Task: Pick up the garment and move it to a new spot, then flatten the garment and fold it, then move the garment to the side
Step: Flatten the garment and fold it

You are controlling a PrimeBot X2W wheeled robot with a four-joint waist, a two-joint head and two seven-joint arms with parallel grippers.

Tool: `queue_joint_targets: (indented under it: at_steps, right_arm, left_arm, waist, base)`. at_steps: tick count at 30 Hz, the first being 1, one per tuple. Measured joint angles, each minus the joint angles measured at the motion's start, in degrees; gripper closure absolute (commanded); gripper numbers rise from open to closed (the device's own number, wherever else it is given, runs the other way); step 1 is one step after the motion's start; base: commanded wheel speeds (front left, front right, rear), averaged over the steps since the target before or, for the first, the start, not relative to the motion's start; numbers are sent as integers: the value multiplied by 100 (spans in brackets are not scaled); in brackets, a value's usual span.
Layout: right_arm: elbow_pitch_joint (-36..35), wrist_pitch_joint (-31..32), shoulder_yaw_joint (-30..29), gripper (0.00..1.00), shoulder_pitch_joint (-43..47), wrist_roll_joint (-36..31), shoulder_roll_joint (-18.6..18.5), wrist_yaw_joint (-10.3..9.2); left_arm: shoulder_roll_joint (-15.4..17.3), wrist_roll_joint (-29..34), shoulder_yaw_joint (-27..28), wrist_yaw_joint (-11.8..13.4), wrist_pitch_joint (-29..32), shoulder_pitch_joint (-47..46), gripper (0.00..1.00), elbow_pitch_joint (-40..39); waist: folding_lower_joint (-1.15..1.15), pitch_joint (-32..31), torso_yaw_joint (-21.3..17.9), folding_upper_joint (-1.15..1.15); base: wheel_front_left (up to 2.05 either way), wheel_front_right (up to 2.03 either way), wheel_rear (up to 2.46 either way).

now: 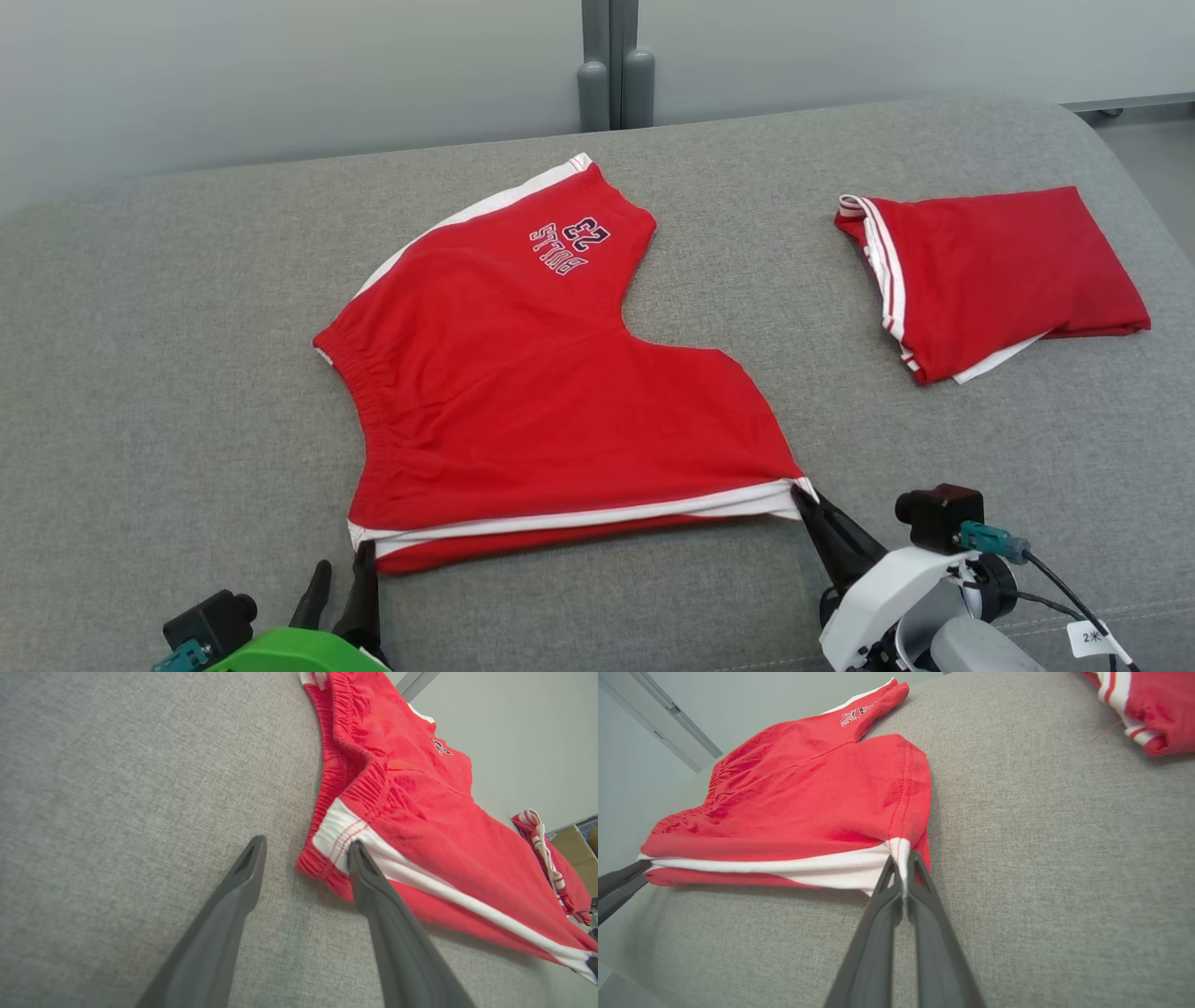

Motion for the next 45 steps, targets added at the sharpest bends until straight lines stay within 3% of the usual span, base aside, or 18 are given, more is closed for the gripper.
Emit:
queue_joint_targets:
  at_steps: [5,6,8,9,10,22,29,39,45]
  right_arm:
    - [23,0,8,100,-4,-141,3,0]
    - [36,0,8,92,-4,-149,5,0]
    - [74,0,32,57,-4,-159,9,0]
    - [94,0,48,14,-4,-176,11,0]
    - [100,0,52,0,-3,-202,13,0]
    - [27,-1,-36,0,378,-321,-92,0]
    - [-328,-1,-346,0,481,-460,-175,-16]
    - [-1109,-2,-792,0,296,-720,-203,-271]
    - [-1570,-12,-1099,0,170,-833,-197,-474]
  left_arm:
    - [4,-57,-31,0,-45,0,0,110]
    - [4,-57,-31,0,-46,0,0,135]
    - [4,-75,-31,0,-47,0,0,163]
    - [4,-105,-29,-2,-47,0,0,163]
    - [4,-130,-24,-8,-48,0,0,160]
    - [110,272,-325,-111,-98,330,0,-212]
    - [255,460,-183,-145,-99,507,0,-653]
    - [248,883,254,-122,-101,420,0,-1668]
    - [240,1133,422,81,-115,346,0,-2065]
  waist:
    - [0,2,-4,0]
    - [0,1,-4,0]
    - [0,-3,-5,0]
    - [0,-6,-6,0]
    - [0,-10,-7,0]
    - [0,-196,-70,0]
    - [0,-345,-159,0]
    - [0,-548,-295,0]
    - [0,-584,-332,0]
  base:
    - [0,0,0]
    - [0,0,0]
    - [0,0,0]
    - [0,0,0]
    - [0,0,0]
    - [0,0,0]
    - [0,0,0]
    - [0,0,0]
    - [0,0,0]
